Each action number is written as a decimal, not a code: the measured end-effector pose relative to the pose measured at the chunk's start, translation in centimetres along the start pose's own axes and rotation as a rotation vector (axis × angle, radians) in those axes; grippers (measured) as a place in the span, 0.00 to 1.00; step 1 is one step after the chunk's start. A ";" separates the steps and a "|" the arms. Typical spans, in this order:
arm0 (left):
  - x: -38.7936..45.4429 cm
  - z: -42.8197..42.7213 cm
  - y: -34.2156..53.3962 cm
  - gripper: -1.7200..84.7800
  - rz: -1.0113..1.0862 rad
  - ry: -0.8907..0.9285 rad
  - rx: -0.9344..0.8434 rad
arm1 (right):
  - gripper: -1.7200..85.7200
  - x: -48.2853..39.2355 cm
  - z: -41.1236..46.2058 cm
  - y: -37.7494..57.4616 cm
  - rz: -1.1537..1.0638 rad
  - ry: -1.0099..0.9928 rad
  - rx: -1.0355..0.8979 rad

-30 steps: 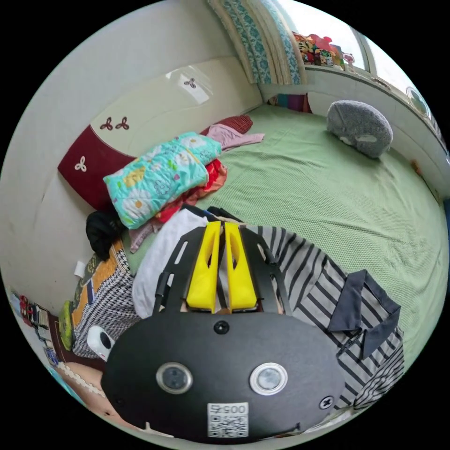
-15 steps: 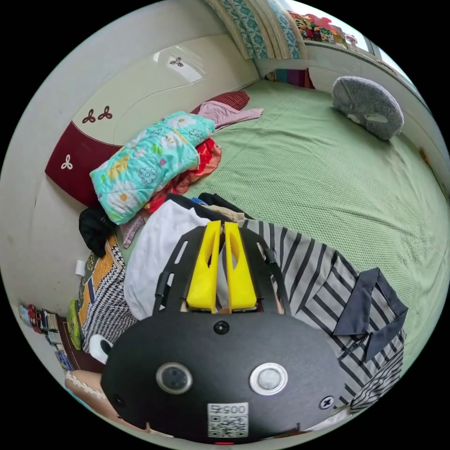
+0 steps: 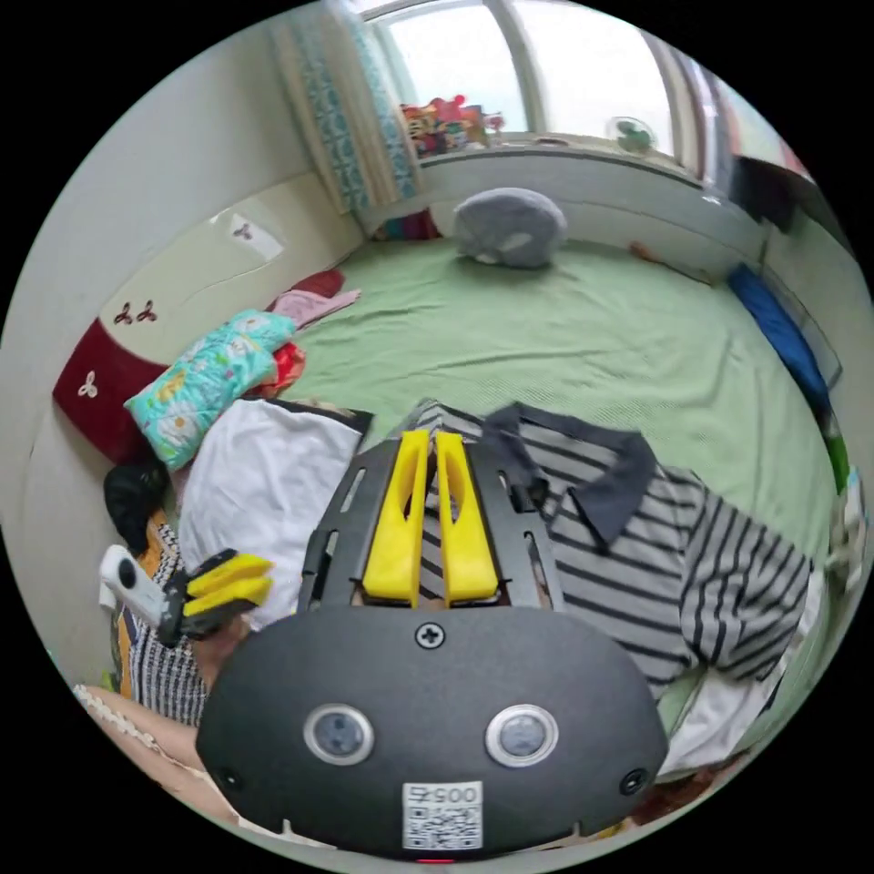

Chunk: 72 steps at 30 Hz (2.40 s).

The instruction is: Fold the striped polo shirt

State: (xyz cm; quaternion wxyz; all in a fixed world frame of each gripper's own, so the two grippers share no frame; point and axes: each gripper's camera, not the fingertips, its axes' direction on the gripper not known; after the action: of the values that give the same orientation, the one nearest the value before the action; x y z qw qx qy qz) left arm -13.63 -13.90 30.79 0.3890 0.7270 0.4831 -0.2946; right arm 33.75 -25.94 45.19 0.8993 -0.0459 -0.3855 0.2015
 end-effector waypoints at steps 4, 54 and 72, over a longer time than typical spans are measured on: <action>-2.2 2.5 0.0 0.07 -0.128 -0.134 -0.055 | 0.05 6.0 3.2 5.9 0.106 0.080 -0.140; -17.0 12.5 1.4 0.05 -0.539 -0.240 -0.213 | 0.01 -11.2 20.5 -5.5 -0.170 -0.093 -0.022; -15.4 22.7 0.5 0.01 -0.456 -0.292 -0.606 | 0.01 -13.7 25.2 3.2 -0.435 0.292 -0.317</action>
State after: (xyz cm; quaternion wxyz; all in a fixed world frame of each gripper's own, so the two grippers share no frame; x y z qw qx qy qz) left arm -19.92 -40.58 31.42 0.5749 0.4042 0.6365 -0.3178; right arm 6.21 -30.32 52.76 0.9488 -0.1305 -0.2798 -0.0673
